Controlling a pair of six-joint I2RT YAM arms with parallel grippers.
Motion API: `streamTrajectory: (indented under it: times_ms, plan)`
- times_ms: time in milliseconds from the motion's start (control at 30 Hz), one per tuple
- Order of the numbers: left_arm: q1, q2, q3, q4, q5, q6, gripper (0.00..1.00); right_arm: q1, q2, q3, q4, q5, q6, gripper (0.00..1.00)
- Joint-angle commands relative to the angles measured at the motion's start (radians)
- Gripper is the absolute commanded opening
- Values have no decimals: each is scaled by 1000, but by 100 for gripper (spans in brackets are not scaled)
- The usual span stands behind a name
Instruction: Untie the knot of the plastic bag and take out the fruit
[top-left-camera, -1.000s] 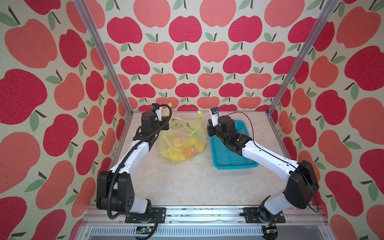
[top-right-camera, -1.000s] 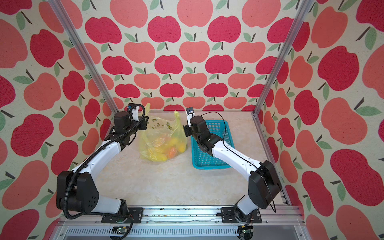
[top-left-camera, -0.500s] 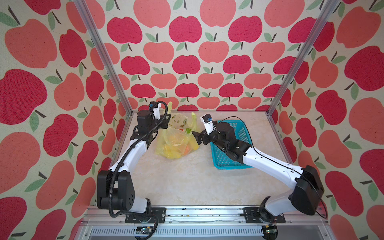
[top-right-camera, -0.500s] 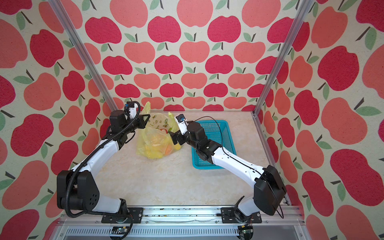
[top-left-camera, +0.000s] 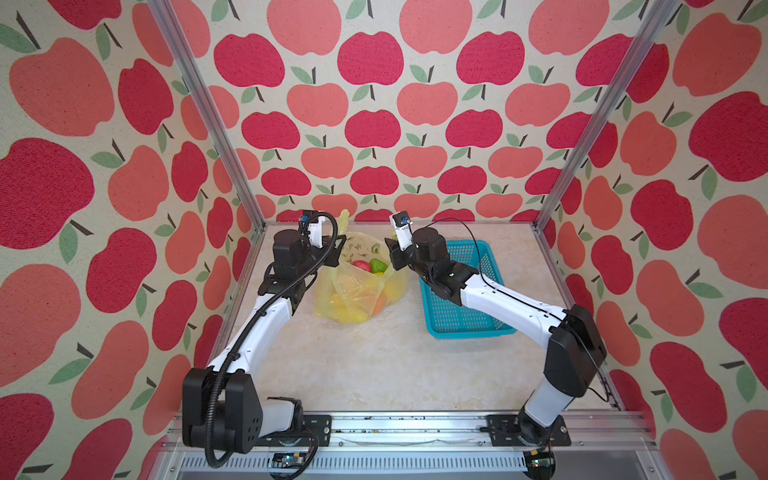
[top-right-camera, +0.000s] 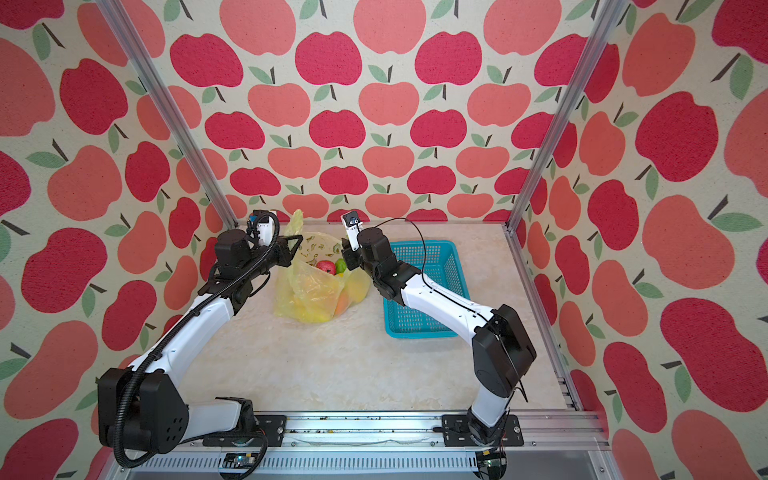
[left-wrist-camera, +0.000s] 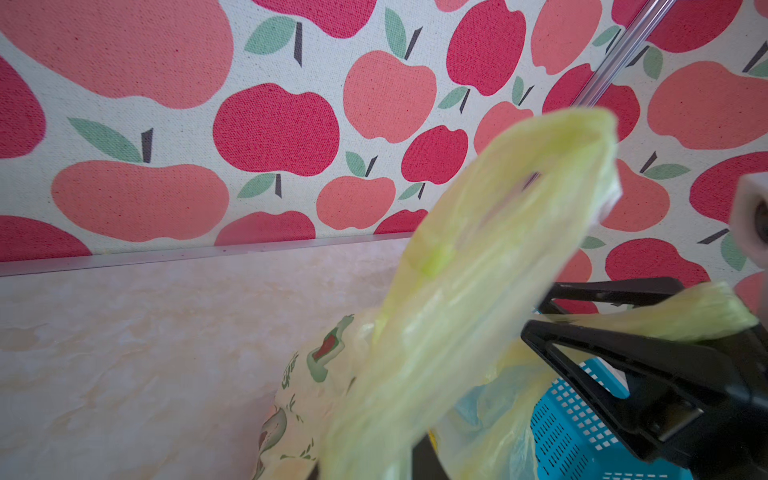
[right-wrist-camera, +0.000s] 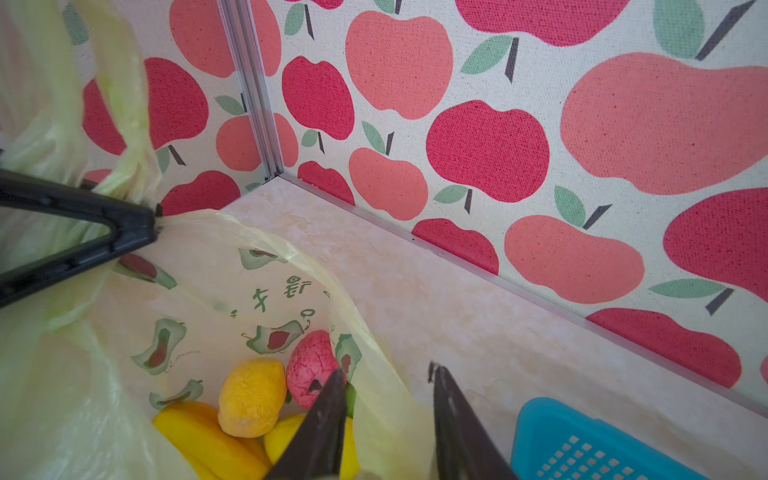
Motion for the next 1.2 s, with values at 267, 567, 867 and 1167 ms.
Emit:
streamTrajectory:
  times_ms: [267,567,867,1167]
  plan:
    - [15,-13,18,22,-11,3,18,-32,-189,-219,-47,53,81,44]
    - [16,7,24,24,-14,-3,18,-37,-226,-219,-106,41,94,31]
    - [21,76,123,4,-9,14,22,-42,-271,-220,-124,13,103,0]
    - [88,220,339,-16,58,-19,76,-67,-275,-158,-123,-54,106,0]
